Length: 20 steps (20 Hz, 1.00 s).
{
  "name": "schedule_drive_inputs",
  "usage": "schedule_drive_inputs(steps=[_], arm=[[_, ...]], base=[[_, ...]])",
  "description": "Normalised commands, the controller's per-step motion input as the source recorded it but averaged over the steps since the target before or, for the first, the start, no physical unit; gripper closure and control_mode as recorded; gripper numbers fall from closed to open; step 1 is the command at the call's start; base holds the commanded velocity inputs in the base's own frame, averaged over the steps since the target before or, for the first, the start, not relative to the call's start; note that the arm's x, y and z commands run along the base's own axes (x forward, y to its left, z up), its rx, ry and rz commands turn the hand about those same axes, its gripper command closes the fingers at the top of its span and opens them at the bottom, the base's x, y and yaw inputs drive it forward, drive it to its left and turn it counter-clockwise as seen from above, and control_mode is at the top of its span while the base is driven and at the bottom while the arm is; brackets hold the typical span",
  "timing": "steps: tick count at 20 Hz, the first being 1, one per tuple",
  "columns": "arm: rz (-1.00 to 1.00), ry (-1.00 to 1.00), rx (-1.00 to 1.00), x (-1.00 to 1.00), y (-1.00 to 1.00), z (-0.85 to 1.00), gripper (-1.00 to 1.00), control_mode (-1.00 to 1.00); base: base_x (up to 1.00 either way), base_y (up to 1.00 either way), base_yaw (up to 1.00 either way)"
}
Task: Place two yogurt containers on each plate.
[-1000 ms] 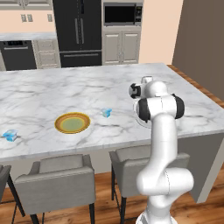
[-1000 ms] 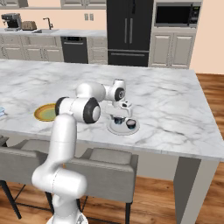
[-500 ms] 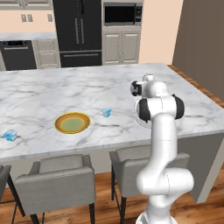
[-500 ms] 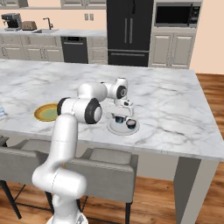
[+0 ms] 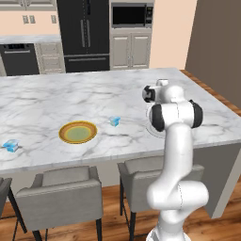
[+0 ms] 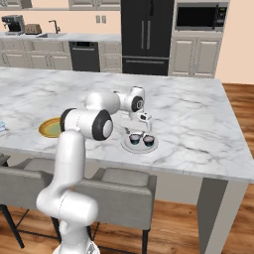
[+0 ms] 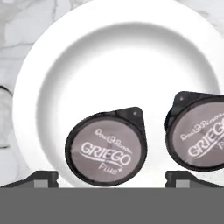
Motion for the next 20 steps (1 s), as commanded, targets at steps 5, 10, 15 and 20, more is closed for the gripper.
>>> schedule_drive_inputs(steps=[5, 10, 15, 20], arm=[[0.0, -0.09, 0.01, -0.01, 0.01, 0.63, -1.0, -1.0], [0.05, -0.1, 0.03, -0.3, 0.16, 0.68, -1.0, -1.0], [0.31, -0.01, 0.0, -0.7, 0.44, 0.58, -1.0, -1.0], [0.2, -0.21, 0.0, -1.0, 0.04, 0.61, -1.0, -1.0]], base=[[0.0, 0.0, 0.0], [0.0, 0.0, 0.0], [0.0, 0.0, 0.0], [0.0, 0.0, 0.0]])
